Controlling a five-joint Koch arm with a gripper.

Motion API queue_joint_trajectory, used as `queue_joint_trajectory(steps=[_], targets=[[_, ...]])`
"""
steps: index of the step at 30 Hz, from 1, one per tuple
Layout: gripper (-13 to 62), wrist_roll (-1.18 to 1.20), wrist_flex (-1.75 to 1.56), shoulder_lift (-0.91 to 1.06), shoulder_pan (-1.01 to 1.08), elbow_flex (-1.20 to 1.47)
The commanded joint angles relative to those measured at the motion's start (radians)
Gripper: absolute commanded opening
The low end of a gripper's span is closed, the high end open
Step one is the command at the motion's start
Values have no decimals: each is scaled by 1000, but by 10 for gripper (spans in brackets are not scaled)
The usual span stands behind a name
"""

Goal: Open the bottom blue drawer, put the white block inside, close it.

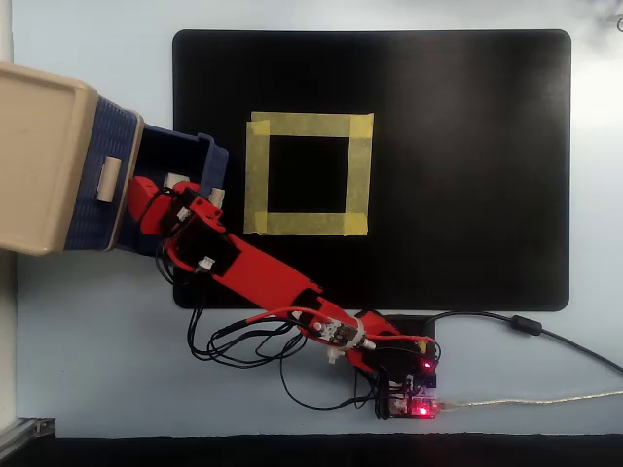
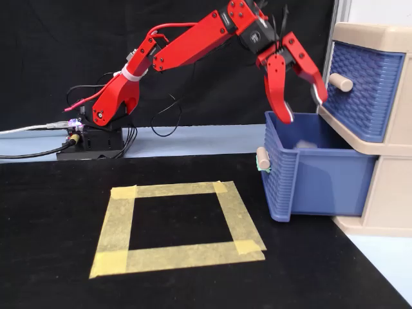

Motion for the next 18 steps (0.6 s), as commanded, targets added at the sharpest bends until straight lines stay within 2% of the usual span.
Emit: queue_joint_trajectory(steps=[1,5,7,9,13,18], targets=[[339,-31,69,103,-3,-31],[338,3,440,247,75,-15],[338,98,565,264,133,18],[338,164,561,267,170,129],[338,152,488,249,161,304],[340,12,316,95,38,299]])
